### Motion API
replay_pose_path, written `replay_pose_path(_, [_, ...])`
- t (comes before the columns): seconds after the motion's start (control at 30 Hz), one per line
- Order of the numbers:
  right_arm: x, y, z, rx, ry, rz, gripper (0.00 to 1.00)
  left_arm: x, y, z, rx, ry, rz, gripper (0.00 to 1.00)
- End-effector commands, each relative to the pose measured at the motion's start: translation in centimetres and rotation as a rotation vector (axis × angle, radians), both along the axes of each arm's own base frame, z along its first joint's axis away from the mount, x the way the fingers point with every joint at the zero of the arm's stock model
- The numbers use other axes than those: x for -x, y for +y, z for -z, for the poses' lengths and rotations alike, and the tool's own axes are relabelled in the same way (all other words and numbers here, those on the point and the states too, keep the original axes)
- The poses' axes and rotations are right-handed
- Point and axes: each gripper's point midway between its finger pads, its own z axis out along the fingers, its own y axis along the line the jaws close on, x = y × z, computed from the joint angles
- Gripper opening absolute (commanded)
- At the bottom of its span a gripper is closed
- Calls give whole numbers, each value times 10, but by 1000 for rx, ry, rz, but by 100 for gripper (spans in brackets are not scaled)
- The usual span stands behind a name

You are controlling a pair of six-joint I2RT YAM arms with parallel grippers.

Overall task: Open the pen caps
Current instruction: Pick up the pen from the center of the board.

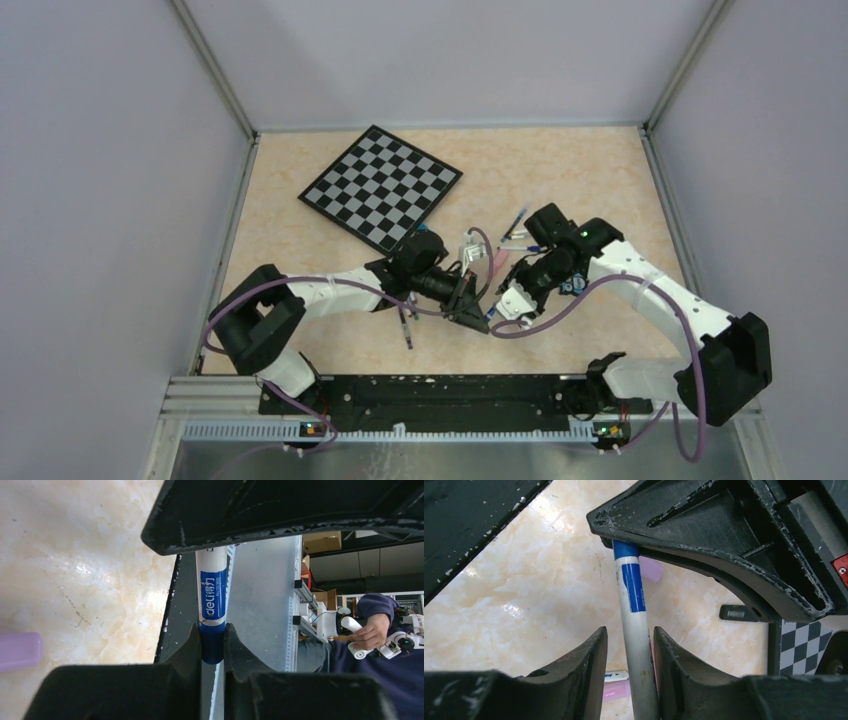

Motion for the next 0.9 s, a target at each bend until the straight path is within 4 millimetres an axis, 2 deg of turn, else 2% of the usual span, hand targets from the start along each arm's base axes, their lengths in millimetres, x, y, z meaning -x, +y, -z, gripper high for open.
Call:
replay_pose_path(0.0, [-4,1,4,21,-29,16,34,-4,-8,-23,95,-48,22,0])
replay_pose_path(0.1, [-1,1,2,10,-13,25,21,-8,-8,-24,91,-49,-2,4])
replay_pose_path(0.17, [0,1,2,7,-3,44,3,-12,-6,-26,95,-55,-30,13])
replay_pose_path(0.2, [0,1,2,6,1,54,0,-15,-4,-28,100,-61,-48,18])
replay_pose_path(0.37, [12,-2,2,-40,67,112,0,-31,13,-44,131,-138,-174,46])
replay_pose_path(0.47, [16,1,-7,-140,157,185,0,-48,27,-57,155,-247,-308,60])
replay_pose_path(0.6, [10,11,-29,-306,382,401,0,-56,49,-90,271,-400,-458,75])
replay_pose_path(0.67, [3,16,-35,-343,536,558,0,-59,62,-103,344,-452,-543,88])
replay_pose_path(0.7, [-2,17,-34,-354,591,623,0,-59,70,-103,370,-460,-589,96])
replay_pose_path(0.8, [-10,20,-39,-397,729,731,0,-62,91,-115,480,-440,-729,99])
replay_pose_path(0.87, [-12,23,-44,-421,805,752,0,-69,103,-115,511,-352,-836,99])
